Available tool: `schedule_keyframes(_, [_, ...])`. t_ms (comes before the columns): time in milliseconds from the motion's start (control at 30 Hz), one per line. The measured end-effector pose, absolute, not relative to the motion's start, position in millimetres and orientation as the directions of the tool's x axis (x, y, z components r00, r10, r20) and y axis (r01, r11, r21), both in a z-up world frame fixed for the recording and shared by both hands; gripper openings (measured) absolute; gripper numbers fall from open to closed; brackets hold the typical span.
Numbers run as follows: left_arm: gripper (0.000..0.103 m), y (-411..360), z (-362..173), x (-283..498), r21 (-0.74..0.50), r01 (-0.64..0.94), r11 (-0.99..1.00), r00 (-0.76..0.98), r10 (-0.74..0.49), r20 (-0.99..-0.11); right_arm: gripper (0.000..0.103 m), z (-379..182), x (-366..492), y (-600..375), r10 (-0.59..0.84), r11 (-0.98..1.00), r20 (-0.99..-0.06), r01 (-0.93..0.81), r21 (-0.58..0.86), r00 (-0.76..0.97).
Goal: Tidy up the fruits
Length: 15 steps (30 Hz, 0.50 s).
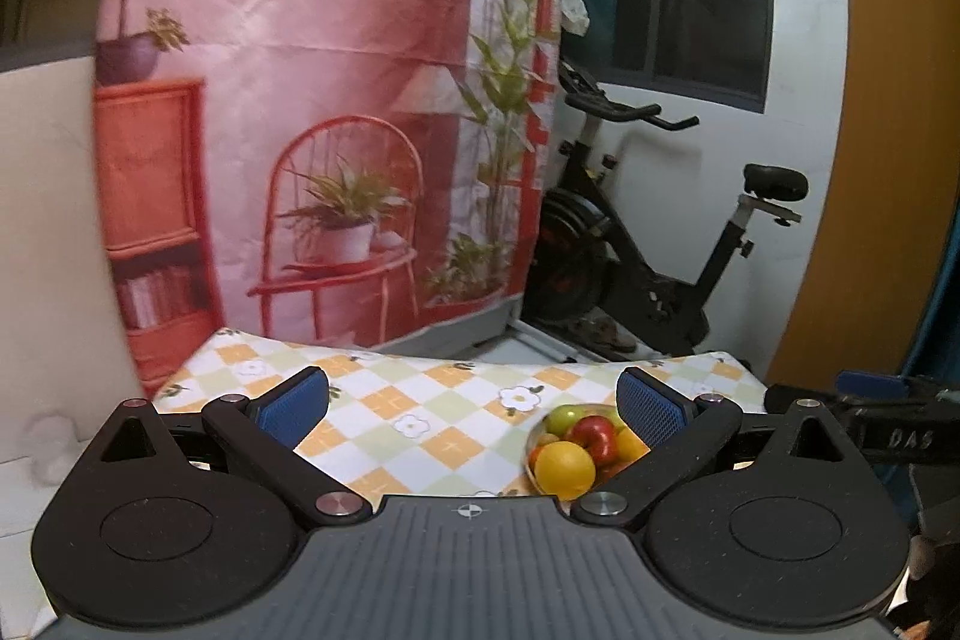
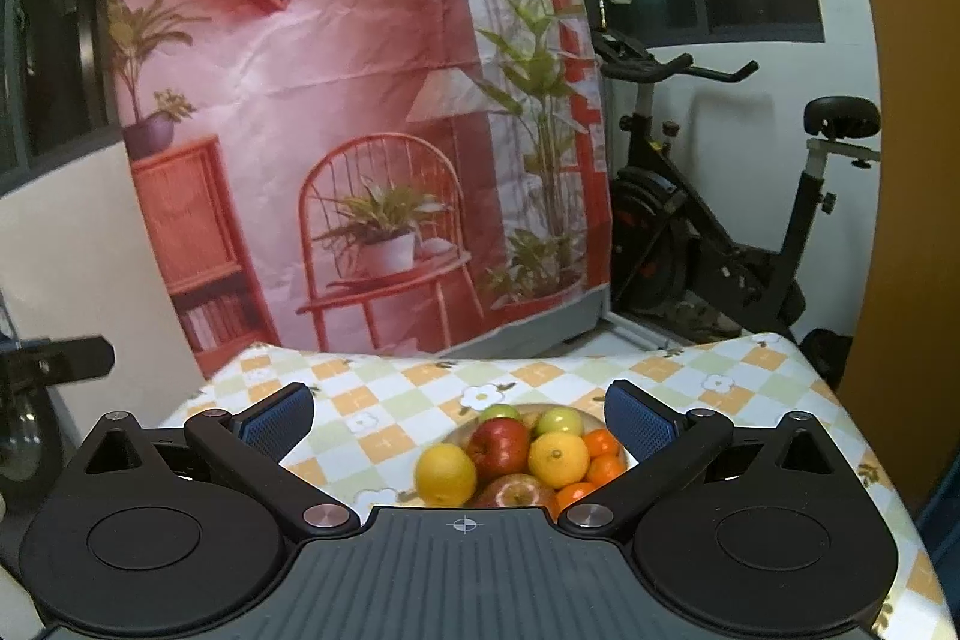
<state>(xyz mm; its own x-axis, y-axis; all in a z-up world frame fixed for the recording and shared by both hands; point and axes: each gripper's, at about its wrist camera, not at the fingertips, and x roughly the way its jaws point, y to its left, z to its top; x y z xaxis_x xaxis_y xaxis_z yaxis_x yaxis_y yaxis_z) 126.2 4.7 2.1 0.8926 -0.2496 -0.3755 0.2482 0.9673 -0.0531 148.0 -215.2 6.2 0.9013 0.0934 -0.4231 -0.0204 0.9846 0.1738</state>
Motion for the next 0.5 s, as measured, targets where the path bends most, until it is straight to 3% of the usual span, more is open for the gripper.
schedule_keyframes(300, [0.103, 1.1, 12.3, 106.4, 0.017, 0.206, 0.978, 0.916, -0.187, -0.354, 0.102, 27.4, 122.2, -206.5, 0.105, 0.987, -0.396, -0.046, 0.157, 0.912])
schedule_keyframes(500, [0.103, 6.2, 15.9, 102.7, -0.019, 0.224, 0.974, 0.91, -0.216, -0.353, 0.102, 35.3, 115.0, -198.4, 0.105, 0.989, -0.398, -0.056, 0.134, 0.911])
